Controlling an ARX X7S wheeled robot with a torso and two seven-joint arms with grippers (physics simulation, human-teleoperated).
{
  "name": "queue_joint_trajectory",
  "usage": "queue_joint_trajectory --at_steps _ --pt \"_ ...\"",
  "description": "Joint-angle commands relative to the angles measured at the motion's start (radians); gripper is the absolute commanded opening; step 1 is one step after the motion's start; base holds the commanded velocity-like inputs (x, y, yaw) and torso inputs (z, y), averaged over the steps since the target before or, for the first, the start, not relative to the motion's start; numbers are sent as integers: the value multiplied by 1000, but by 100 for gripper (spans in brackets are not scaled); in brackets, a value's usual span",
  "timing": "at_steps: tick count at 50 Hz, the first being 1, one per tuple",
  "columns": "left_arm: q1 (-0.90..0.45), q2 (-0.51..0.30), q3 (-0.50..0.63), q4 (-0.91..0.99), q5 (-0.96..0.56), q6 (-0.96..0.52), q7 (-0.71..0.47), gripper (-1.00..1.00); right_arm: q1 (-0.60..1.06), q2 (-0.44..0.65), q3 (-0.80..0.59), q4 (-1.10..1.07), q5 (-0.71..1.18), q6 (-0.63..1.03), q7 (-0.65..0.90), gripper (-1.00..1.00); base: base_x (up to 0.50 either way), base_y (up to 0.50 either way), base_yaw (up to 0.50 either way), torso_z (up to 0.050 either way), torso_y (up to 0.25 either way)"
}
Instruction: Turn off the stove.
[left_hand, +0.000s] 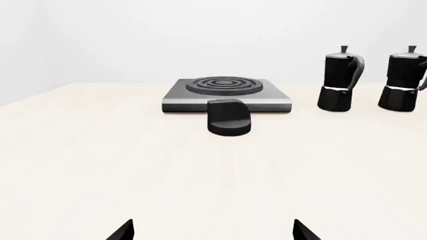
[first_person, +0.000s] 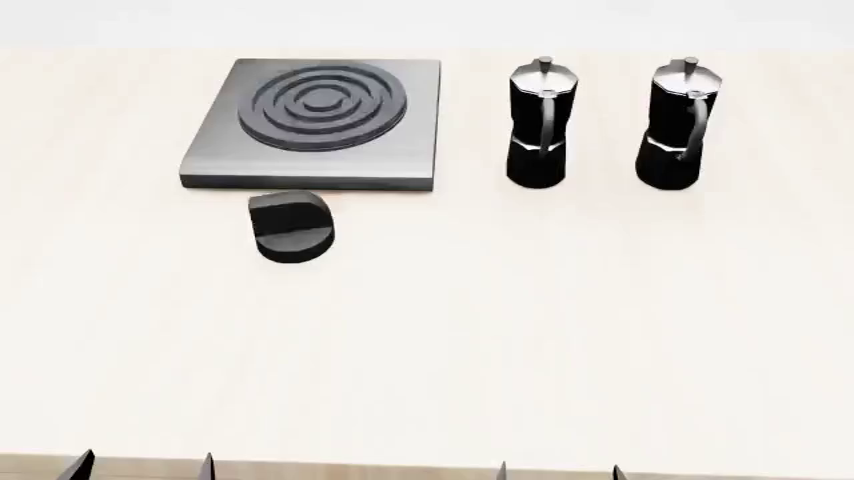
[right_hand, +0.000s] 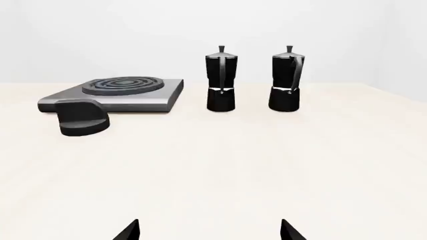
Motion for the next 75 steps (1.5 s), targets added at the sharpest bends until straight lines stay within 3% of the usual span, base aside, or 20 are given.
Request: queue_joint_trajectory --at_steps 1,21,41,75 --pt "16 -16 23 16 -13 12 -15 100 -10 15 -26 -15 -5 -6 32 100 0 0 0 0 0" --pt "-10 -61 53 20 -46 -26 -115 100 -18 63 -71 -62 62 43 89 100 0 0 0 0 0" --pt "7 -100 66 78 -24 84 -174 100 -36 92 -107 -148 34 48 155 100 0 0 0 0 0" --pt "39 -178 68 469 -46 -149 -206 100 -124 147 -127 -562 6 205 250 100 0 0 0 0 0"
